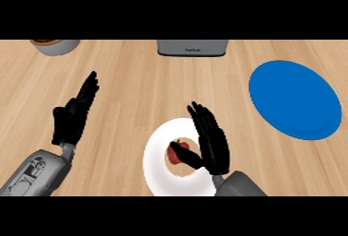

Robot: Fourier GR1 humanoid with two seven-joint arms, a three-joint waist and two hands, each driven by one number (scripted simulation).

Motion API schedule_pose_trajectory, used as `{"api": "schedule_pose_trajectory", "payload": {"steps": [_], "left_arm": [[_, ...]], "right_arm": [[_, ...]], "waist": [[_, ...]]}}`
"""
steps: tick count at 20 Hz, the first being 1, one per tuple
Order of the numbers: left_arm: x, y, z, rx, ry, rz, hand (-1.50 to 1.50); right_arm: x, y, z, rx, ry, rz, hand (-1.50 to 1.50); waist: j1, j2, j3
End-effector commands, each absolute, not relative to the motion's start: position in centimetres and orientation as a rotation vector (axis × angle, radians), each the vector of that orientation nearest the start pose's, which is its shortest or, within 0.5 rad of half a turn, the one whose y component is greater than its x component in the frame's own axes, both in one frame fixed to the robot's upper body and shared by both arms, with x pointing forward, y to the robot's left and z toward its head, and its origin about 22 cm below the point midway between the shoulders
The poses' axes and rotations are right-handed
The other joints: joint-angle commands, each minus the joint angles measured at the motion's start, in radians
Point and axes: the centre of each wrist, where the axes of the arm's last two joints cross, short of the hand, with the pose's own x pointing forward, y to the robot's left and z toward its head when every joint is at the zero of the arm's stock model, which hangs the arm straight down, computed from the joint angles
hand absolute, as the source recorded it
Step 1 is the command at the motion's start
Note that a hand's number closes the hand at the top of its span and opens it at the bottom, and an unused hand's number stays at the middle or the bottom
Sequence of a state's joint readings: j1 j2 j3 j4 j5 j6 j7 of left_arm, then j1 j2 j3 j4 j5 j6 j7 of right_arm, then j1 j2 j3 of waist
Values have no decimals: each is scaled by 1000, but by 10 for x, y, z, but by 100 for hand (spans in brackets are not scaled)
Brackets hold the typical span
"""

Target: Pick the bell pepper from the plate and place it in the plate

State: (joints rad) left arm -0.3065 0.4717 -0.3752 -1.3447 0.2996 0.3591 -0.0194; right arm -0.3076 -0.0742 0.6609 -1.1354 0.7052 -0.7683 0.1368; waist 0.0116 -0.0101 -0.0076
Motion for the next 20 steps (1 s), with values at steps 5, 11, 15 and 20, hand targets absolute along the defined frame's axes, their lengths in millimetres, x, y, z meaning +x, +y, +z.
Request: {"api": "schedule_pose_trajectory", "payload": {"steps": [5,11,15,20], "left_arm": [[299,256,34,238,-1534,-206,0],[296,262,27,246,-1527,-213,0],[295,253,25,225,-1535,-223,0],[296,246,27,199,-1558,-241,0]], "right_arm": [[229,-39,-37,-983,-1813,830,-150],[228,-26,-16,-1156,-1378,1030,-150],[211,-7,23,-1210,-1213,1047,-150],[203,2,55,-1238,-1040,1076,-150]], "waist": [[-42,-16,2],[-30,-14,1],[-14,-5,4],[-1,4,6]]}}
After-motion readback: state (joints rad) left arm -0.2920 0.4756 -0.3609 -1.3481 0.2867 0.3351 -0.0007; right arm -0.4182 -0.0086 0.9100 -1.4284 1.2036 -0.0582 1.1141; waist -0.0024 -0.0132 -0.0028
